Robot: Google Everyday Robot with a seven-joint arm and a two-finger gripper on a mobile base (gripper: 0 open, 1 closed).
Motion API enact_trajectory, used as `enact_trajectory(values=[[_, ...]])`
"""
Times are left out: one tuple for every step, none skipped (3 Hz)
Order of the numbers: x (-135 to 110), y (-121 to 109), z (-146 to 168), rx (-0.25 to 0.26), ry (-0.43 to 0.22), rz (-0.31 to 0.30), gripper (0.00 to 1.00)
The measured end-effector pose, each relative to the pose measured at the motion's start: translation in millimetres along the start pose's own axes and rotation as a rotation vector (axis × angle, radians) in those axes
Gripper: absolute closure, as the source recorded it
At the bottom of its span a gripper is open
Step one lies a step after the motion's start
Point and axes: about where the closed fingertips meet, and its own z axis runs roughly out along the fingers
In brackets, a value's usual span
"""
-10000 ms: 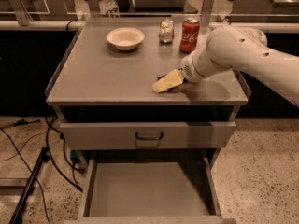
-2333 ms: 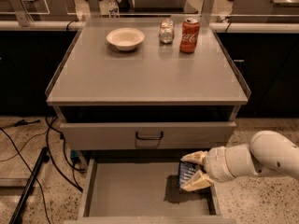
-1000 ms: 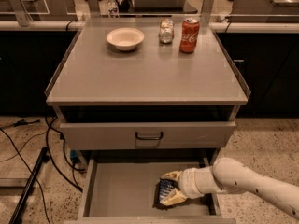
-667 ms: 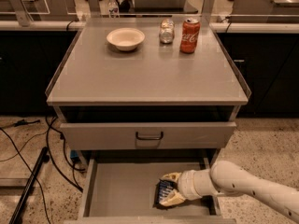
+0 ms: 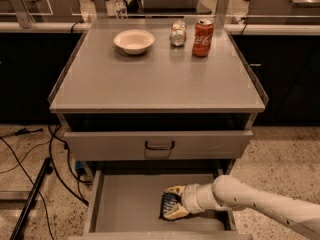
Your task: Place rxbar blueberry into middle drawer
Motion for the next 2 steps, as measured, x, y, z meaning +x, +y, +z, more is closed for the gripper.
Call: enact_trajectory(values=[[4.9, -7.3, 21.7, -0.008, -0.001, -0.017, 1.0], [8.6, -14.5, 38.2, -0.015, 0.002, -0.029, 1.0]])
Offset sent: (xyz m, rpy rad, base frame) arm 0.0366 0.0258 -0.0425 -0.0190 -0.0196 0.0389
